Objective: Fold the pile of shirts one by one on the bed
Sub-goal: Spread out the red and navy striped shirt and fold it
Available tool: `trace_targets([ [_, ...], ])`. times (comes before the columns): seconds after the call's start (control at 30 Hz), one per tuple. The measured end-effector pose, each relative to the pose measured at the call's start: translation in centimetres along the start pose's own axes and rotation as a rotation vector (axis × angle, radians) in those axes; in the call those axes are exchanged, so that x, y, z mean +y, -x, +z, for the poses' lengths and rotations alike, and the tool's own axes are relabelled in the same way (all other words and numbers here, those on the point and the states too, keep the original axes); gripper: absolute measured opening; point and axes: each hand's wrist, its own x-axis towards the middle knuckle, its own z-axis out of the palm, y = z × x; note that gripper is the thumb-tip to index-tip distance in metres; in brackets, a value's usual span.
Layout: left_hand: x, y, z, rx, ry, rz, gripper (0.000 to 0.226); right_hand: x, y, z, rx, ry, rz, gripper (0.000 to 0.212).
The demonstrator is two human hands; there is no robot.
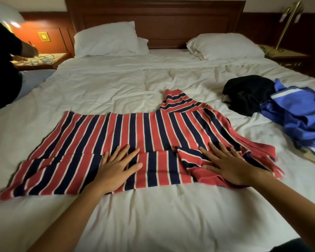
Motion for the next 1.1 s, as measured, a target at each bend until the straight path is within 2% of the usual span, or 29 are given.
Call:
trace_targets([
  [0.13, -2.3, -2.0, -1.4, -0.079, -0.056, 0.003, 0.073, 1.7, -1.1, -2.6, -0.081, -0.358, -0.016, 0.079],
  [0.17, -3.1, -2.9, -1.9, -0.089, -0.076, -0.011, 0.074, 2.1, -1.8, -3.6, -0.028, -0.466, -0.011, 0.068],
  [0.23, -4.7, -5.3, -2.7, -0.104, -0.101, -0.045, 0.076, 2.6, -4.9, -5.4, 0.228, -0.508, -0.034, 0.065],
  [0.3, -5.7, -8.1, -3.1, -0.097, -0.098, -0.072, 0.073, 2.2, -9.9, -6.3, 0.352, -0.365, -0.073, 0.063],
  [0.4, -7.1, -12.8, -2.9, -0.026, -0.078, -0.118, 0.074, 0.6, -19.0, -6.2, 0.281, -0.191, -0.107, 0.058],
  [0.47, -8.2, -15.6, -2.4, 0.044, -0.079, -0.135, 0.078, -0.3, -24.5, -6.3, 0.291, -0.105, -0.113, 0.06],
  [0.57, -10.1, -18.7, -1.9, 0.133, -0.072, -0.111, 0.083, -0.2, -31.2, -7.5, 0.407, -0.071, -0.105, 0.072],
  [0.67, -11.6, -20.7, -2.0, 0.223, -0.086, -0.062, 0.083, 1.0, -35.7, -9.4, 0.417, 0.006, -0.149, 0.086],
  [0.77, -12.9, -21.9, -2.4, 0.395, -0.067, 0.021, 0.069, 3.3, -37.2, -11.6, 0.442, 0.194, -0.11, 0.105],
  [0.83, -13.5, -22.3, -2.6, 0.486, -0.007, 0.075, 0.06, 5.0, -36.9, -13.5, 0.459, 0.368, -0.092, 0.108],
  [0.93, -14.0, -22.4, -3.8, 0.518, -0.013, 0.2, 0.047, 6.6, -35.0, -16.1, 0.524, 0.626, -0.192, 0.094],
  [1.0, -14.3, -21.9, -5.3, 0.438, -0.062, 0.264, 0.047, 6.6, -32.9, -17.3, 0.54, 0.717, -0.268, 0.085],
  [1.1, -15.9, -19.9, -8.3, 0.263, -0.052, 0.268, 0.04, 5.5, -28.6, -18.1, 0.501, 0.769, -0.262, 0.063],
])
